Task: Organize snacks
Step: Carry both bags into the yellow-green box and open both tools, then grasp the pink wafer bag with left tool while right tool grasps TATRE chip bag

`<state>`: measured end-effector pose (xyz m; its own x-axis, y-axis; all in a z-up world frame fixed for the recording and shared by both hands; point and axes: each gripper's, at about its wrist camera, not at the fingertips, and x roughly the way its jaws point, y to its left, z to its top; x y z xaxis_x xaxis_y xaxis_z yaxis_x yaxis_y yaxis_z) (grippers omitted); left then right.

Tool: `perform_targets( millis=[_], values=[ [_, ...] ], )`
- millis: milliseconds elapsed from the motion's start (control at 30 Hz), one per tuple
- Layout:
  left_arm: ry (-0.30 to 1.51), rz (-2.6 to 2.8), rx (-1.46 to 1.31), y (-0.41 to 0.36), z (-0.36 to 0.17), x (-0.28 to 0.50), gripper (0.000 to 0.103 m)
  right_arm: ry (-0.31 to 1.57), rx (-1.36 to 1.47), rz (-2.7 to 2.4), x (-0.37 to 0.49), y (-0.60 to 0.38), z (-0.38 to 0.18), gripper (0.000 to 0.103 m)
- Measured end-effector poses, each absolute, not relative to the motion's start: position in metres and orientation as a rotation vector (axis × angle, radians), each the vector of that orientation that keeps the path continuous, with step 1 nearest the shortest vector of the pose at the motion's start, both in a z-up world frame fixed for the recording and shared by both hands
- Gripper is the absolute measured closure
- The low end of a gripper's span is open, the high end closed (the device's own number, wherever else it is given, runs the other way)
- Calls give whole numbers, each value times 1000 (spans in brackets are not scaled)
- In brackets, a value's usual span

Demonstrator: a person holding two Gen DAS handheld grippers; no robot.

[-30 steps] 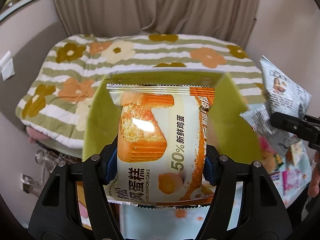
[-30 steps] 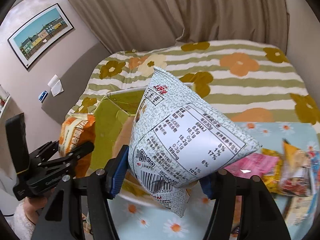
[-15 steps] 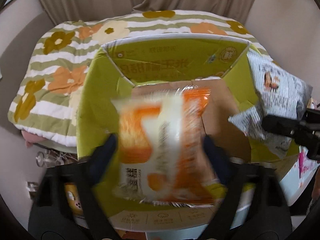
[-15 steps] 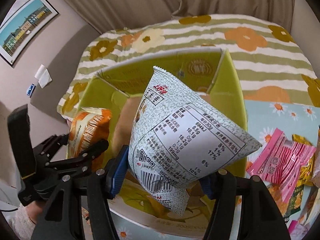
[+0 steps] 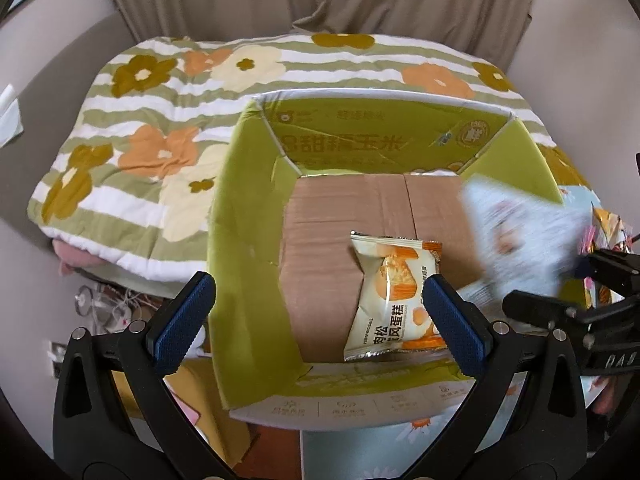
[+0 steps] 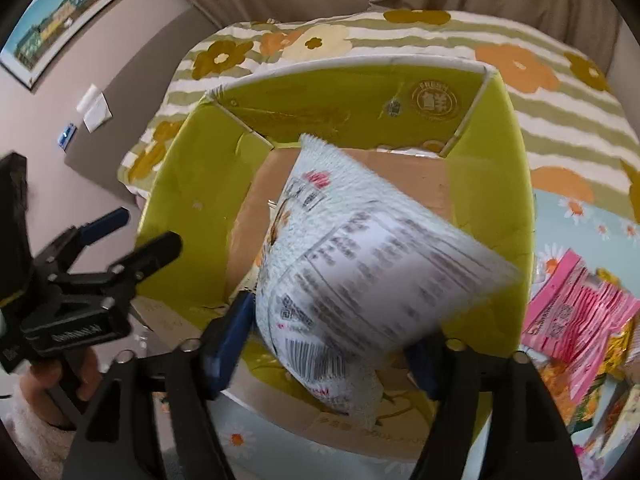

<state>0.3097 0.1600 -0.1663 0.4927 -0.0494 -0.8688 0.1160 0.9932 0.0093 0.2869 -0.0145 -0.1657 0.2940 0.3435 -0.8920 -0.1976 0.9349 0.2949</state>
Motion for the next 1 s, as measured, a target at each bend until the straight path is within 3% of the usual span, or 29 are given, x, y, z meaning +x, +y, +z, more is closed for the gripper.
perform_targets(
  millis=[33, 67, 667, 1000],
  values=[
    [1045, -96, 67, 161, -165, 307, 0, 1200, 117, 359, 285, -14, -164, 2],
    [1041, -94, 67, 162, -163, 305, 0, 1182, 100, 358, 283, -13, -162, 0],
    [996, -98, 49, 170, -139, 261, 0, 1064, 105, 313, 234, -13, -131, 0],
    [923, -201, 64, 134, -118, 251, 0, 943, 81, 236, 199, -38, -89, 0]
  ],
)
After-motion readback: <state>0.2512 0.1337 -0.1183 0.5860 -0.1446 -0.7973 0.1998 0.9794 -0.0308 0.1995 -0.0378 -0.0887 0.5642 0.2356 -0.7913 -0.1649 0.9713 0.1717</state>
